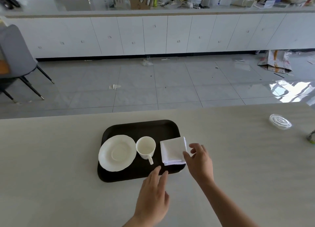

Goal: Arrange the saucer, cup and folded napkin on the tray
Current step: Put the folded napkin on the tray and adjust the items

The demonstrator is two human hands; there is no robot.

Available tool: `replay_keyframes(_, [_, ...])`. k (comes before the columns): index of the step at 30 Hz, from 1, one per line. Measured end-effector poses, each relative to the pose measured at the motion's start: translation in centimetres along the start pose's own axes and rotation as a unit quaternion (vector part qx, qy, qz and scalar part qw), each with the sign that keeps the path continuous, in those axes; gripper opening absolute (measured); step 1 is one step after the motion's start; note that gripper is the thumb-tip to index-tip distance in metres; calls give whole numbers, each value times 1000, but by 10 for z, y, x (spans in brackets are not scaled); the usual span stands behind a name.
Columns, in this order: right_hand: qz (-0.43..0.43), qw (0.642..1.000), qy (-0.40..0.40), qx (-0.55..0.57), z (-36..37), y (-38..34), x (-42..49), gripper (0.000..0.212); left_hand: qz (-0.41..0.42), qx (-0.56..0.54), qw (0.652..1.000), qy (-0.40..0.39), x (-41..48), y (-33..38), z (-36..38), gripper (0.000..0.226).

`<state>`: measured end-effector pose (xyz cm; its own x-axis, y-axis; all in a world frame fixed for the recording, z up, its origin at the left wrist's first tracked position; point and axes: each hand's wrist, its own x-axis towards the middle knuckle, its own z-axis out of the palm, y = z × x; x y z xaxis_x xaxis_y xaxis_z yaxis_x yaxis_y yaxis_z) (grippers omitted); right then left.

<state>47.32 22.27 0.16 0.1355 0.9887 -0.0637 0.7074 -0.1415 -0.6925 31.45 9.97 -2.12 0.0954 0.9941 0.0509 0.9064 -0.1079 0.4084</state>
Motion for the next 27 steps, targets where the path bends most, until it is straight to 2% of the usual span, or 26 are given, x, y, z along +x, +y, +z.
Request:
replay_keyframes(3, [-56, 998, -15, 20, 3, -17, -20, 19, 27, 25, 998, 47, -35, -38, -15, 54])
replay_keyframes(5, [-85, 995, -50, 25, 11, -29, -33, 15, 6, 59, 992, 107, -52, -69, -23, 43])
replay_keyframes(7, [-99, 992, -68, 30, 18, -39, -43, 8, -38, 73, 985, 150, -61, -98, -33, 40])
replay_keyframes(9, [-105, 991, -78, 42, 29, -51, -54, 3, -102, 85, 979, 156, -68, -132, -46, 41])
replay_keyframes(13, [-118, 985, -113, 52, 57, -69, -77, 10, -220, 117, 956, 155, -73, -195, -62, 46])
replay_keyframes(15, [-86, 982, -153, 64, 74, -80, -87, 8, -255, 131, 949, 132, -71, -222, -63, 50])
replay_keyframes(19, [76, 961, -218, 155, 106, -103, -96, 6, -314, 130, 937, 85, -61, -248, -55, 63])
replay_keyframes(23, [153, 945, -200, 207, 129, -119, -95, 16, -326, 119, 936, 64, -62, -250, -43, 67])
replay_keyframes(27, [207, 936, -184, 215, 142, -128, -91, 17, -335, 114, 932, 79, -62, -253, -43, 68])
